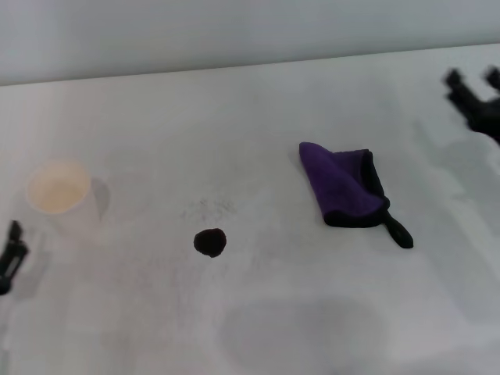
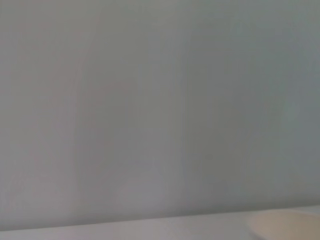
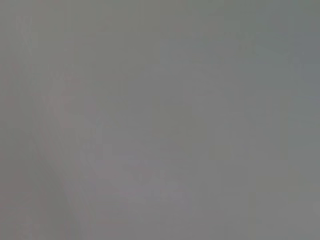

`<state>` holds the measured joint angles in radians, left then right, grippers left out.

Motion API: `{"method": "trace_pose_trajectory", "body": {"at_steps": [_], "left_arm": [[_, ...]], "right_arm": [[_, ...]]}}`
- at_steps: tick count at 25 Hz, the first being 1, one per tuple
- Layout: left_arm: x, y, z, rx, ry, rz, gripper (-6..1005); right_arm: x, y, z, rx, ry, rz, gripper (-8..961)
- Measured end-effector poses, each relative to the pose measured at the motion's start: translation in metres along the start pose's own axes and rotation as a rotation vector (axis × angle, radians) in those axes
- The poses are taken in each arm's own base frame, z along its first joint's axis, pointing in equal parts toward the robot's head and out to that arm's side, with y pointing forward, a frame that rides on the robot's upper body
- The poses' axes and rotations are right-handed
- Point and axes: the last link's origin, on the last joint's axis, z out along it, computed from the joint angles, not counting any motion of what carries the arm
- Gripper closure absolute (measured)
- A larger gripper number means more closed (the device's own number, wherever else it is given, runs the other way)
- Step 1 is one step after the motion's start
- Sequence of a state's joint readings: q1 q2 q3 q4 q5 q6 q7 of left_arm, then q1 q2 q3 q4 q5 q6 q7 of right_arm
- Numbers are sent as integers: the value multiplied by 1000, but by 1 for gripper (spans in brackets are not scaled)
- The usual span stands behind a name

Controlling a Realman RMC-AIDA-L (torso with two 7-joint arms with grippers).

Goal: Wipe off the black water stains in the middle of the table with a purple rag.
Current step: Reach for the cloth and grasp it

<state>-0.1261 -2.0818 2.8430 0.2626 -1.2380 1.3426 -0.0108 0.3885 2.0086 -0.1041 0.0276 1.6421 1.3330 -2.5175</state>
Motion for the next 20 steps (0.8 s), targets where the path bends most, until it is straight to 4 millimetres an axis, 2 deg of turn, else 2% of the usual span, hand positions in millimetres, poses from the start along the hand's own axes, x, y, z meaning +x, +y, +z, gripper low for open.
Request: {"method": "trace_pose_trajectory", "body": {"at_steps": [2, 3, 9, 14, 18, 20], "left_arm": [[1, -7, 3, 39, 6, -6, 105], [2, -11, 5, 54, 7, -7, 105], [8, -24, 20, 64, 26, -47, 104], [13, -30, 30, 67, 40, -39, 104], [15, -31, 34, 63, 46, -28, 105], [17, -32, 37, 67, 51, -29, 105]], "right_arm": [[-7, 13, 22, -173, 77, -16, 193], [-7, 13, 22, -173, 77, -16, 193], [-24, 22, 63, -377, 311, -68, 196], [-53, 37, 92, -501, 508, -186, 193], [-79, 70, 105, -567, 626, -334, 193], [-89, 86, 110, -538, 684, -404, 193]]}}
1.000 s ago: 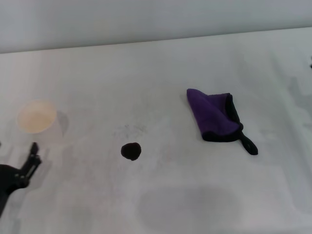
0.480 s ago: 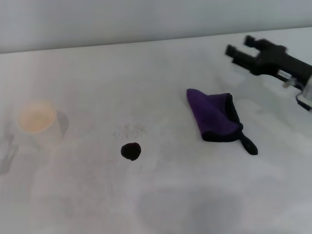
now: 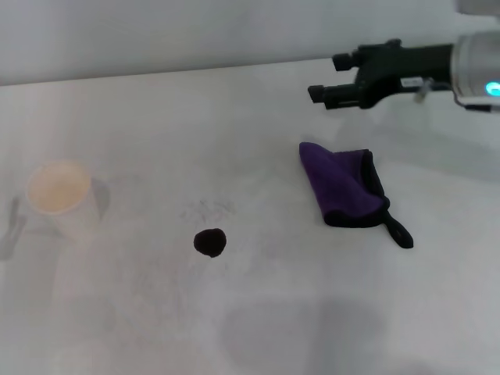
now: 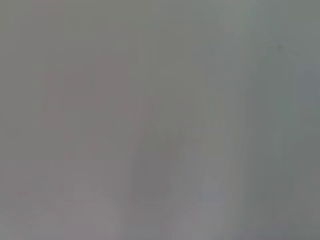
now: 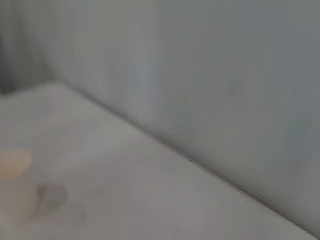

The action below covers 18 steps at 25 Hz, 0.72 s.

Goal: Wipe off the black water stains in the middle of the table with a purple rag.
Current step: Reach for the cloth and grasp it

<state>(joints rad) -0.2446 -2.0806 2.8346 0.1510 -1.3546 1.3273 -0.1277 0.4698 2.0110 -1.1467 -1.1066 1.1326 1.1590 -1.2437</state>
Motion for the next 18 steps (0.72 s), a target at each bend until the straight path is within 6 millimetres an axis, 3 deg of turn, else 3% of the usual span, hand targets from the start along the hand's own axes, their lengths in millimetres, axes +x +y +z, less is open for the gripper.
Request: {"method": "trace_pose_trajectory", "body": {"at_steps": [3, 9, 13, 18], "left_arm": [[1, 0, 3, -1, 5, 0, 105], [3, 1, 7, -4, 7, 1, 106], [3, 0, 7, 3, 9, -1, 105], [4, 1, 8, 1, 12, -1, 104]], "right_arm": [[-32, 15, -1, 114, 158, -52, 193], [-51, 39, 3, 186, 264, -47, 192], [-46, 54, 11, 205, 352, -28, 192], [-25, 66, 28, 196, 464, -29, 193]]}}
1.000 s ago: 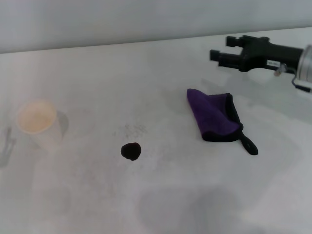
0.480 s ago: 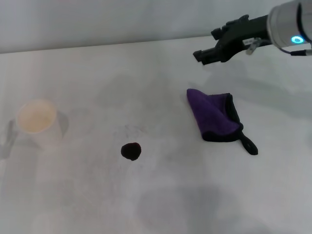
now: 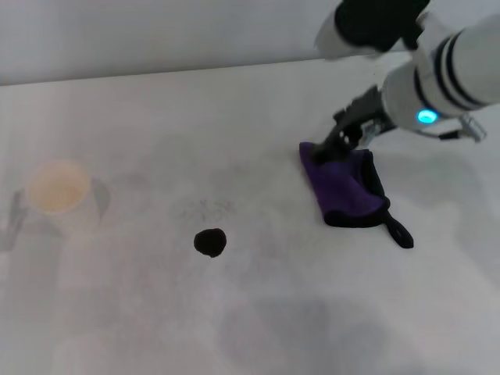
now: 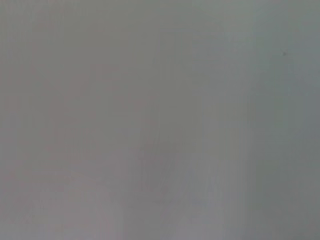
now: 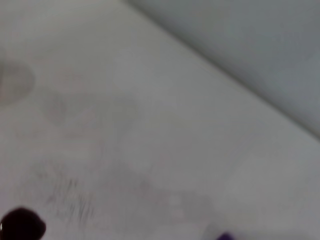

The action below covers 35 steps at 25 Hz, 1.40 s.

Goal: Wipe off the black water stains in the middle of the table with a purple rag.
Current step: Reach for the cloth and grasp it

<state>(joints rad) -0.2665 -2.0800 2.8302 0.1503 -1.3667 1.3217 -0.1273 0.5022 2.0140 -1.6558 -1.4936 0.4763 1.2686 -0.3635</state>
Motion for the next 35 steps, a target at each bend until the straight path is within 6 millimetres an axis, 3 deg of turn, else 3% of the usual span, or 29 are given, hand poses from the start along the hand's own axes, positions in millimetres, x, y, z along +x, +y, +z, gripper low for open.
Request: {"method": "trace_pose_trajectory", "body": {"at_steps": [10, 19, 25, 35], "left_arm": [[2, 1, 4, -6, 6, 0, 105], [4, 3, 7, -14, 15, 3, 106], [6, 4, 11, -21, 24, 6, 105], [7, 0, 12, -19, 26, 22, 104]], "right_arm": [[29, -7, 41, -21, 157, 102, 193], [35, -9, 50, -26, 190, 117, 215], [40, -10, 56, -25, 210, 134, 435], [39, -11, 59, -19, 204, 144, 488]]}}
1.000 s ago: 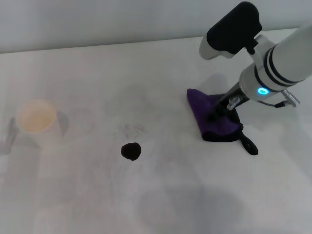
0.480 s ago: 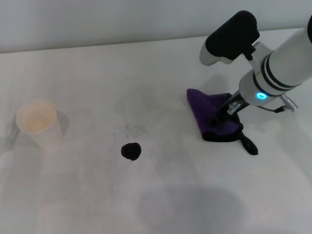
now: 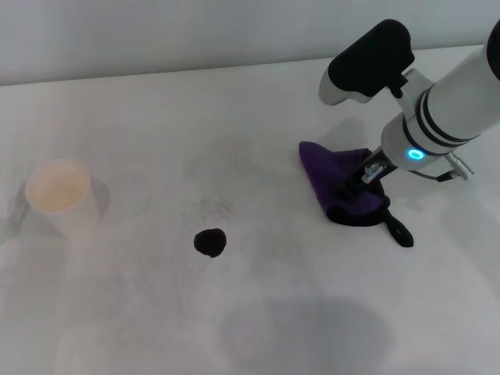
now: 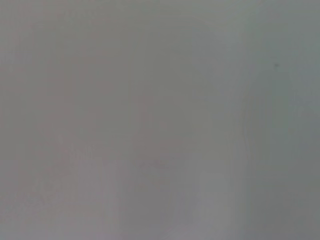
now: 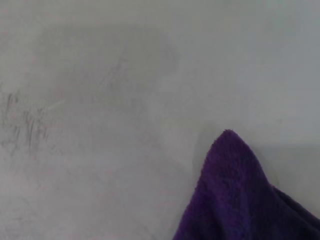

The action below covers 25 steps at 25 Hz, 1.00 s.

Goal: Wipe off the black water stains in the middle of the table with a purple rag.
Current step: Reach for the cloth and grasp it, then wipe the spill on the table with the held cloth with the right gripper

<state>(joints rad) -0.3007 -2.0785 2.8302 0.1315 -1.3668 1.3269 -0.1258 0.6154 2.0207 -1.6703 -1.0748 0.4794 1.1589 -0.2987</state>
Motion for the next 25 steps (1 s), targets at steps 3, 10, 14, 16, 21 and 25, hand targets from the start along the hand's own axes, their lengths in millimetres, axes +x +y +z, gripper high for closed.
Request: {"method": "trace_pose_trajectory", "body": {"at_steps": [3, 10, 14, 16, 21, 25], "left_arm": [[0, 0, 0, 0, 0, 1, 105], [0, -1, 1, 0, 1, 2, 106], [1, 0, 1, -1, 2, 3, 104], [1, 0, 2, -1, 3, 3, 104], [1, 0, 2, -1, 3, 2, 106], [1, -1, 2, 0, 3, 3, 106]], "right_arm": [[0, 1, 0, -1, 5, -5, 570], [3, 4, 4, -2, 27, -20, 751], [4, 3, 4, -3, 29, -14, 838], [4, 2, 4, -2, 27, -10, 856], [4, 8, 4, -51, 13, -21, 885], [-1, 25, 1, -182, -29, -62, 888]]}}
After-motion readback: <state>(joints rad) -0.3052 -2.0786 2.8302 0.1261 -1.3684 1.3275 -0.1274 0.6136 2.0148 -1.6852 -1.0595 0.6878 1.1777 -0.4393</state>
